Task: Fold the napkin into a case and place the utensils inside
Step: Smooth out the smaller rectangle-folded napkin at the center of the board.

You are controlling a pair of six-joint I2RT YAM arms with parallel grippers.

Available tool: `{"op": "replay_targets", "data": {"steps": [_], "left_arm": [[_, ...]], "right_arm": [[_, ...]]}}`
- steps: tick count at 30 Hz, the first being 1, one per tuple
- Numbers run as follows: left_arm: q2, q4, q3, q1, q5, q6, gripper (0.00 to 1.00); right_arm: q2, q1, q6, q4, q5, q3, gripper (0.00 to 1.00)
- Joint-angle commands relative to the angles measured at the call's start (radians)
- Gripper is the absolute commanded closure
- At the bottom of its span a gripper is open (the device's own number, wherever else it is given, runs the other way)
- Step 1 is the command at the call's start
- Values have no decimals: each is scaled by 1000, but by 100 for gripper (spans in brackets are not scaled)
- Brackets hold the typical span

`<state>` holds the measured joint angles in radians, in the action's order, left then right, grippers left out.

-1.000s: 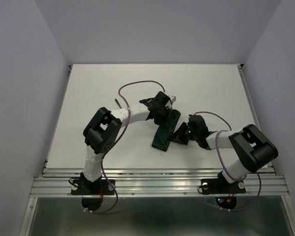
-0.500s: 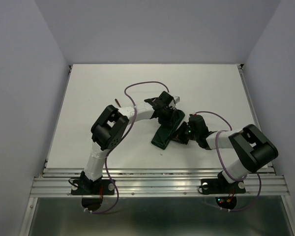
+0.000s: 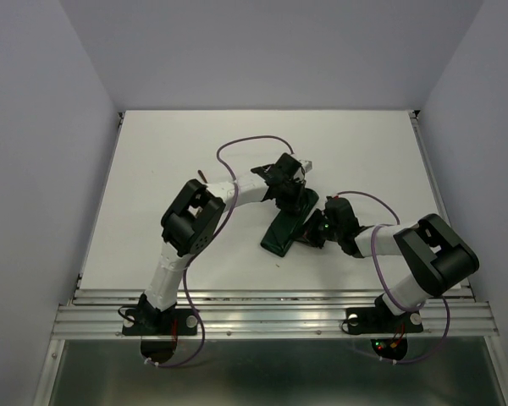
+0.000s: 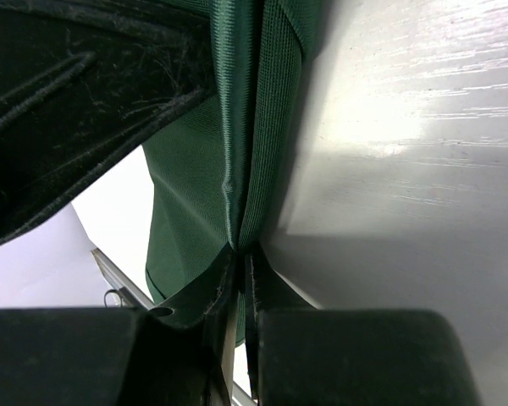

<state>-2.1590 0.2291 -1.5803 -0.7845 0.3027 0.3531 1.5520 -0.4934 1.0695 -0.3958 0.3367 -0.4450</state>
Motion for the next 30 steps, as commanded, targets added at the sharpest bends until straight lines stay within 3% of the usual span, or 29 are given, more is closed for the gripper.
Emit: {"op": "replay_targets", "data": {"steps": [1, 16, 24, 30], "left_arm": [[5, 9, -55, 7, 7, -20, 100], [-87, -33, -144, 5, 82, 7, 100], [48, 25, -147, 39, 110, -23, 100], [73, 171, -227, 74, 111, -85, 100]], "right_arm": [[-12, -11, -26, 21, -24, 14, 99], [10, -11, -75, 57, 4, -21, 99], [-6, -11, -80, 84, -15, -9, 99], [-6, -11, -91, 100, -16, -21, 99]]}}
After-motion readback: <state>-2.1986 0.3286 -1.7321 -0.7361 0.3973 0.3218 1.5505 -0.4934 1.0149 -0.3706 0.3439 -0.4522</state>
